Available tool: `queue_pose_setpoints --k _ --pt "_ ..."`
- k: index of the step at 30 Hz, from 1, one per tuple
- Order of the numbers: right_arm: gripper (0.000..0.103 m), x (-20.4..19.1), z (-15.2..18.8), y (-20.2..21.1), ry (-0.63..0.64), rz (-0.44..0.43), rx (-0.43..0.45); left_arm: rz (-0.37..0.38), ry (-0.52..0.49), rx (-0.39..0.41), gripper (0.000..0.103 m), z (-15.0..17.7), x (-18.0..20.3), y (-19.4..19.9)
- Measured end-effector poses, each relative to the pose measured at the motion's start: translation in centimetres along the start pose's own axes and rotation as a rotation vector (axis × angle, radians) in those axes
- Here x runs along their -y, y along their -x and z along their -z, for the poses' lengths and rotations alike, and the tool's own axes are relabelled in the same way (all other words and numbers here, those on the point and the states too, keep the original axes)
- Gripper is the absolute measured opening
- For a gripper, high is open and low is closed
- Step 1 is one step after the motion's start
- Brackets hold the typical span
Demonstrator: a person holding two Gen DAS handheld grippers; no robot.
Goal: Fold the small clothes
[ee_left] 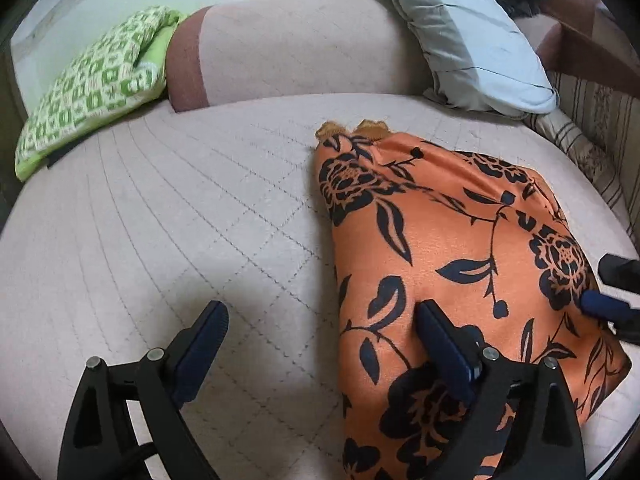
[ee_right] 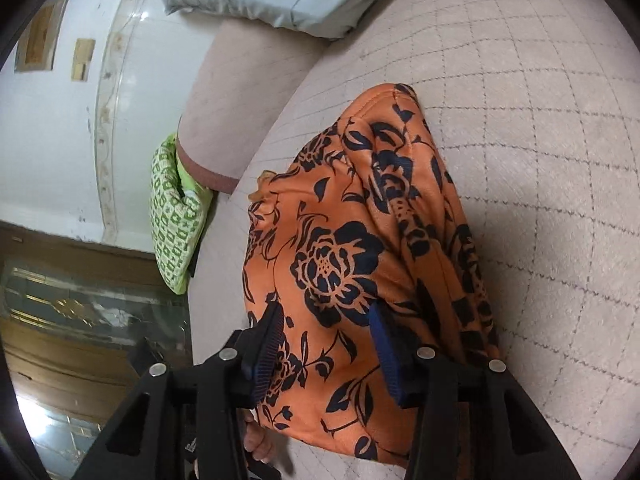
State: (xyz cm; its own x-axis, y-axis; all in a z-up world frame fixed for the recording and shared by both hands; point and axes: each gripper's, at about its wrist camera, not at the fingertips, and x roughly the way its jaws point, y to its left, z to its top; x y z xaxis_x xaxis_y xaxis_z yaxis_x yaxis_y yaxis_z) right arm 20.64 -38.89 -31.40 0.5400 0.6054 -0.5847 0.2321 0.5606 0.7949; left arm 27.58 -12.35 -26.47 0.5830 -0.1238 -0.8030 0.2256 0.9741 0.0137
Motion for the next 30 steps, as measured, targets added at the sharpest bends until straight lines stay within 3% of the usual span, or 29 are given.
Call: queue_pose_setpoints --k 4,9,12,22,30 --pt "0.052 -2.0 0.0 1.6 0.064 -0.056 0.075 -0.02 -0.018 0.072 0.095 0.0 0.7 2.2" --pt "0.053 -4.4 0.8 3.3 0.176 0.005 0.201 -0.016 -0.007 0.13 0.095 -0.4 0.9 4.7" --pt "0.053 -5.4 1.4 3.2 0.212 0.035 0.216 -0.023 -0.001 0.165 0.095 -0.5 0.7 6.0" --pt "0.053 -6.5 4.5 3.2 0.305 0.075 0.212 -0.011 0.047 0.174 0.095 0.7 -0.7 7.8" --pt "0.054 -6.8 5.8 4.8 0.326 0.07 0.278 -0.012 0.046 0.183 0.095 1.6 -0.7 8.6"
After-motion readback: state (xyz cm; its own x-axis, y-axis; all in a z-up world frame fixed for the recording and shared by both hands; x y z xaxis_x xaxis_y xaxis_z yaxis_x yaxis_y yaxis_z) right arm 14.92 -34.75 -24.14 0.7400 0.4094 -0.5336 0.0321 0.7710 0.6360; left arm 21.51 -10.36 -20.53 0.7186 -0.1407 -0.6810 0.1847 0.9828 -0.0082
